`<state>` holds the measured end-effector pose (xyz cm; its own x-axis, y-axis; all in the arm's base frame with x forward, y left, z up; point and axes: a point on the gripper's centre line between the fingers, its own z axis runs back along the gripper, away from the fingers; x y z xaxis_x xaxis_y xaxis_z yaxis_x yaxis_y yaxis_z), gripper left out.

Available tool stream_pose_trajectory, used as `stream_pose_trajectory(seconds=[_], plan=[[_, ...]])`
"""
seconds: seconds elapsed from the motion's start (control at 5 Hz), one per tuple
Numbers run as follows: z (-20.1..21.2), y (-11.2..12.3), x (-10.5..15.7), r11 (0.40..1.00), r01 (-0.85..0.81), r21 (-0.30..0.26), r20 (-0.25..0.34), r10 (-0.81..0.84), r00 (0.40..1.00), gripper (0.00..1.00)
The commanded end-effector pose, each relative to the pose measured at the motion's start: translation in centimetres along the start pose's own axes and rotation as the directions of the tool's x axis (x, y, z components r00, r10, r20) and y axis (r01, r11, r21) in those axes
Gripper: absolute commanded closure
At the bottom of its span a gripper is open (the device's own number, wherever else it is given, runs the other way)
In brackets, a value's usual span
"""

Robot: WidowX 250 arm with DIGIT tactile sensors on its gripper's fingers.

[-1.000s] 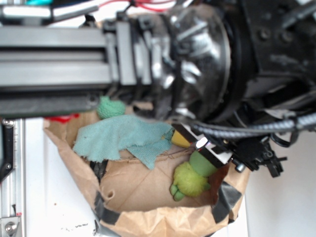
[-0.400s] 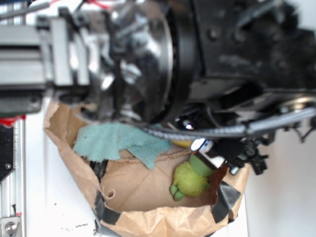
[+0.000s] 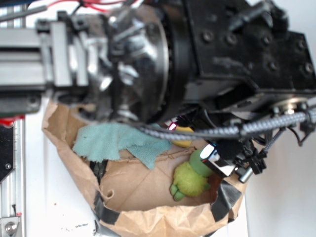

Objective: Grab the green sponge.

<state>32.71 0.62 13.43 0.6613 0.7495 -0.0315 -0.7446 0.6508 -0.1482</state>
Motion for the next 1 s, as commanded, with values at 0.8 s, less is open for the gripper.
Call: stream_pose_trajectory(seconds=[0.8], plan=[[-0.8, 3.3, 0.5, 0.929, 0.089, -0.359, 0.114, -0.051, 0.992, 0.00]])
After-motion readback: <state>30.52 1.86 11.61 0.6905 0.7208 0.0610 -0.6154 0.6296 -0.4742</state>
